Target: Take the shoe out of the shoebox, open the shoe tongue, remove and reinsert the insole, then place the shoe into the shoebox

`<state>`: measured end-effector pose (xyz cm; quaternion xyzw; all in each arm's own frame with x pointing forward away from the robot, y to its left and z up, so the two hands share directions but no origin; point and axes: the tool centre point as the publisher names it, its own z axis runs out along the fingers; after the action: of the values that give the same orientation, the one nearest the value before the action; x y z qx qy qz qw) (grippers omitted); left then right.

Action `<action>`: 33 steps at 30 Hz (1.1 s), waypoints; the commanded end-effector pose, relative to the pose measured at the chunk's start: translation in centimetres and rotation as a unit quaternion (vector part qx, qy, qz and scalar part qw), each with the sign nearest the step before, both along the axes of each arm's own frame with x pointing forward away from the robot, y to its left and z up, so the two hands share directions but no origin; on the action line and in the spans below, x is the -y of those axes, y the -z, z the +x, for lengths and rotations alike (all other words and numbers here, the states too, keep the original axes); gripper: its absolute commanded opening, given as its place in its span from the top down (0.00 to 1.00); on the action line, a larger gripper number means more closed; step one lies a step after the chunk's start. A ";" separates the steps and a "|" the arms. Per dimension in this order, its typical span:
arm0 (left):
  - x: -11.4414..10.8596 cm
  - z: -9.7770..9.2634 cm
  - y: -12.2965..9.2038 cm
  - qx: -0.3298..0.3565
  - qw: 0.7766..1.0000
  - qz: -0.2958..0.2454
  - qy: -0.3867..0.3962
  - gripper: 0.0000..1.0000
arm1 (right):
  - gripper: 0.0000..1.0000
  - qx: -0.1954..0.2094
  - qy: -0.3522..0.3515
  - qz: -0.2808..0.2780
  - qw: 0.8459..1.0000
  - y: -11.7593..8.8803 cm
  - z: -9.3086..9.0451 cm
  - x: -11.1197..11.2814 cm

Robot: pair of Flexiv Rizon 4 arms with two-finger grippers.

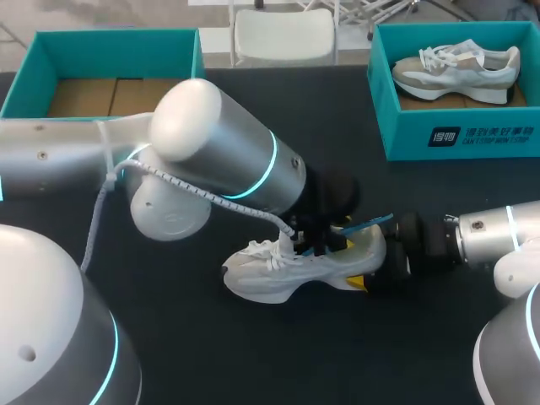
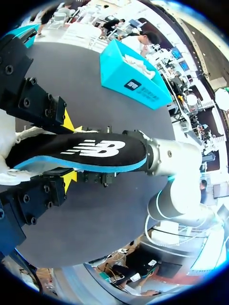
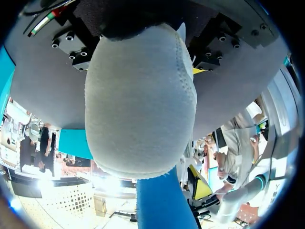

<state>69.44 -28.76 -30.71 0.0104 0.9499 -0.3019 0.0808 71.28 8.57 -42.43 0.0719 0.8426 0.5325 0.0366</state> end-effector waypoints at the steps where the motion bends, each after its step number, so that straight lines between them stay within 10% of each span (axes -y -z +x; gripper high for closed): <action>1: 0.6 0.2 0.4 0.000 1.000 0.000 -0.002 0.59 | 1.00 0.000 0.001 -0.002 1.000 0.5 0.0 -0.3; 7: 1.2 0.5 0.7 -0.004 1.000 0.000 -0.005 0.79 | 1.00 0.000 0.001 -0.002 1.000 0.5 0.0 -0.3; 9: 1.3 0.5 0.9 -0.006 1.000 0.001 -0.006 1.00 | 1.00 0.000 0.001 -0.002 1.000 0.5 0.0 -0.3; 22: 0.3 -0.4 -4.1 -0.055 0.998 -0.038 -0.016 1.00 | 1.00 0.000 0.001 -0.002 1.000 0.5 0.0 -0.3; 33: 1.9 -1.8 -12.7 -0.102 0.993 -0.066 -0.004 1.00 | 1.00 0.000 0.001 -0.002 1.000 0.5 0.0 -0.3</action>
<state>67.70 -31.51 -20.95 -0.0329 0.9245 -0.3796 -0.0123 71.28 8.56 -42.43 0.0720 0.8426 0.5325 0.0366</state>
